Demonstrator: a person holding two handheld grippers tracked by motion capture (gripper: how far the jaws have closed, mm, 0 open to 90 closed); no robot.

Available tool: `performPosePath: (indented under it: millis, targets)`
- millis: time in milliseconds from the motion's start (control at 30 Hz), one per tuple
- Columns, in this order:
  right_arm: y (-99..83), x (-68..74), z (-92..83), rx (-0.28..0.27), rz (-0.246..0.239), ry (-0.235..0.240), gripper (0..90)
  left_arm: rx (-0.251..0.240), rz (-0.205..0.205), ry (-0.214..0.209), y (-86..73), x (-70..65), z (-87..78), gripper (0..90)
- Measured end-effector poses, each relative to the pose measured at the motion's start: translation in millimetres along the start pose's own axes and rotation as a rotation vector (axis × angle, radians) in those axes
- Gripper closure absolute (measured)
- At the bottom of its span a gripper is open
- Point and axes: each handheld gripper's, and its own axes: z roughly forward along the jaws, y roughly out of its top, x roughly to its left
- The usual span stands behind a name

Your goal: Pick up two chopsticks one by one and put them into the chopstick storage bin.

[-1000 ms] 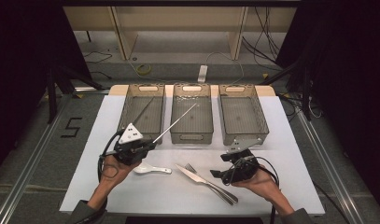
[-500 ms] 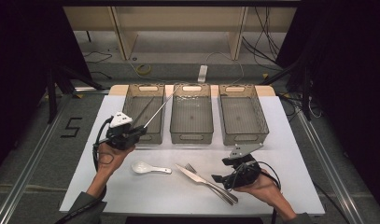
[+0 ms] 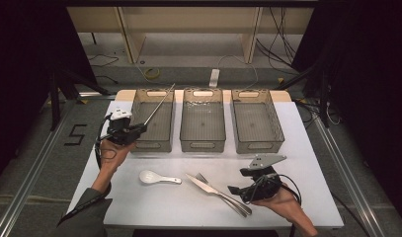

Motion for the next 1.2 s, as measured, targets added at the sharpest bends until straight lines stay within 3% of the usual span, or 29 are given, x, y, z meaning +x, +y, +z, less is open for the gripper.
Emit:
performPosePath:
  millis: [333, 967, 1067, 1200]
  targets:
    - [-2.5, 2.1, -4.2, -0.026, 0.006, 0.011, 25.0, 0.036, -0.002, 0.043, -0.7, 7.8, 12.2, 83.3]
    - [-3.9, 3.8, -5.3, -0.023, 0.003, 0.019, 25.2, 0.091, -0.061, 0.088, -6.6, 19.1, 32.0, 81.8]
    - [-3.7, 4.8, -5.7, -0.023, 0.001, 0.024, 25.2, 0.083, -0.079, 0.093, -6.4, 21.4, 31.2, 67.8]
    - [-3.9, 6.1, -4.9, -0.018, -0.004, 0.026, 25.1, 0.099, -0.073, 0.05, -4.7, 18.8, 26.4, 58.7]
